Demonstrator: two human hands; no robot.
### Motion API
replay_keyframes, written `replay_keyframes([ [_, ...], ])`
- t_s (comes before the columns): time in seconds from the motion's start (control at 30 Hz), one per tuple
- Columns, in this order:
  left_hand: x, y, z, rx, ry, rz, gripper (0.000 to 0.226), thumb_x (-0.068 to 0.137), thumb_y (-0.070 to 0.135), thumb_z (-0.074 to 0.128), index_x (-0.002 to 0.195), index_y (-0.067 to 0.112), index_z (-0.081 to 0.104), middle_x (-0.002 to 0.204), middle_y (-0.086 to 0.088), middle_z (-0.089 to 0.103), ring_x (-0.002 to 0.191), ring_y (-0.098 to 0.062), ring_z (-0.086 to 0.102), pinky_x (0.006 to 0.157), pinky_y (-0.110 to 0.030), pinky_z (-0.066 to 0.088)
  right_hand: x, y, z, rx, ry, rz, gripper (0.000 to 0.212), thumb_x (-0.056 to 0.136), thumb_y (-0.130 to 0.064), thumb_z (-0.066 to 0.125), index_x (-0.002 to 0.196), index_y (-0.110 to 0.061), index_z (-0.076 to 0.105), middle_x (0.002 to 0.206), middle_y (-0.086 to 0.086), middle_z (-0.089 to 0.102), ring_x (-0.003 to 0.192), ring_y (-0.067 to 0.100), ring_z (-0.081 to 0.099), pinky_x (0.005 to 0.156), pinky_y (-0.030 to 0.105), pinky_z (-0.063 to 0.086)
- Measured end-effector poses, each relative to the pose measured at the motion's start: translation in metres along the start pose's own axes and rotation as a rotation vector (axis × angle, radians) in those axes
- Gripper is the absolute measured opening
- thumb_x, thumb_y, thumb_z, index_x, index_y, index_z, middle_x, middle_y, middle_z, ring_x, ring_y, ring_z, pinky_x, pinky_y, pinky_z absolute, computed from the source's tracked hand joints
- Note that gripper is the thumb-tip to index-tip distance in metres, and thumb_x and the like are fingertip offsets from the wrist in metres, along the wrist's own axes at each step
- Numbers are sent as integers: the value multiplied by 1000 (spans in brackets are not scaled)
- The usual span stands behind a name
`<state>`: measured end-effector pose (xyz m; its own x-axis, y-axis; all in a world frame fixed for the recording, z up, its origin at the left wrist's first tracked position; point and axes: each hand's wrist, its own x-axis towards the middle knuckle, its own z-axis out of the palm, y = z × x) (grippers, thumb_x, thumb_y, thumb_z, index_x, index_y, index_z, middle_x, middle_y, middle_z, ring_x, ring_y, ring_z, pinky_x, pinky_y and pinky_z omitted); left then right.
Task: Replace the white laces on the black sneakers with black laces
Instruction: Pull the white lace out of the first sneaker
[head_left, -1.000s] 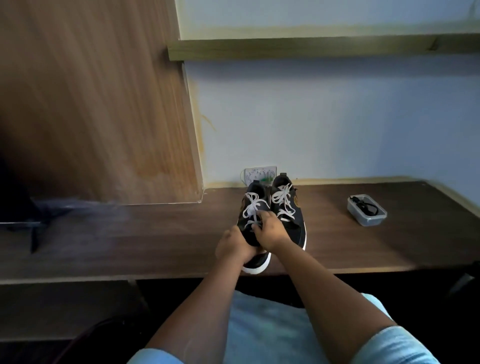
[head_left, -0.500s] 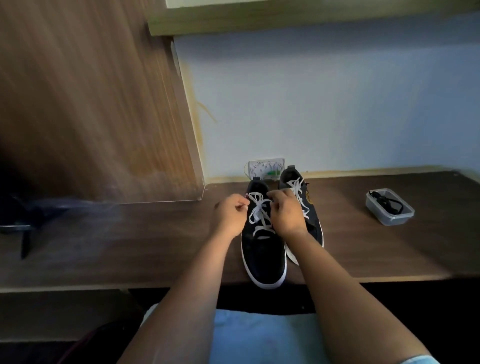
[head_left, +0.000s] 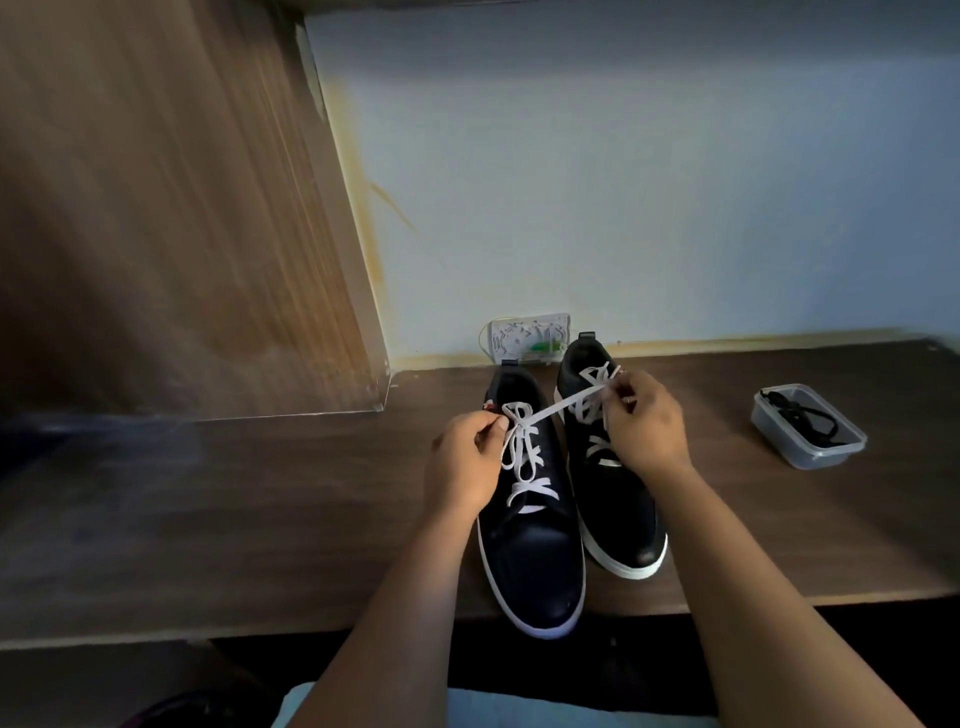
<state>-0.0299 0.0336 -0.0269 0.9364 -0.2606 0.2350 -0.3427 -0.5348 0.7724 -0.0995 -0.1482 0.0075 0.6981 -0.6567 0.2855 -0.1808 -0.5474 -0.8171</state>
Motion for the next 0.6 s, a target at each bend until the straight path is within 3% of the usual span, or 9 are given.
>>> replay_keyframes([
  [0.13,-1,1,-2,3,5,-3,31,96,47,47,79,26,62,74,8,59,68,-13,56,56,-28,41,14,22,-24,255,296,407,9,94,-19,50,98,-16,58,99,10,64,85,25,58,73,34,45],
  [0.2,-4,1,-4,-11,-16,-15,29,93,51,51,90,27,68,84,9,64,75,-11,60,65,-29,49,20,29,-44,336,432,531,14,95,-20,50,104,-14,58,115,13,63,94,25,58,82,36,45],
  [0.27,-6,1,-5,-40,-10,-29,27,91,48,57,96,26,71,88,10,67,77,-6,61,68,-26,49,18,31,-54,177,443,580,28,98,-28,48,117,-10,56,124,13,59,104,28,56,85,34,41],
  [0.33,-7,1,-7,-46,-5,-37,20,90,43,61,92,26,71,83,11,65,71,-1,57,65,-21,45,9,23,-51,-64,303,492,35,96,-28,52,126,-11,53,132,13,51,117,34,49,91,37,41],
  [0.43,-8,3,-8,-46,-1,-20,15,91,35,62,85,22,69,83,9,62,74,-7,57,68,-24,45,-8,1,-30,-298,201,189,42,91,-20,59,130,-11,49,136,18,41,122,38,37,97,46,38],
  [0.53,-9,7,-14,-68,22,-5,15,95,29,58,93,17,67,94,5,61,83,-12,59,73,-27,46,-20,-19,-3,-314,69,-193,23,87,-21,62,110,-18,66,117,9,55,108,35,42,85,40,36],
  [0.6,-10,9,-18,-79,21,-2,16,96,27,55,96,14,66,95,3,59,84,-14,58,73,-28,45,-30,-27,12,-334,-66,-316,14,88,-30,64,100,-27,71,113,-3,56,109,27,39,82,35,32],
])
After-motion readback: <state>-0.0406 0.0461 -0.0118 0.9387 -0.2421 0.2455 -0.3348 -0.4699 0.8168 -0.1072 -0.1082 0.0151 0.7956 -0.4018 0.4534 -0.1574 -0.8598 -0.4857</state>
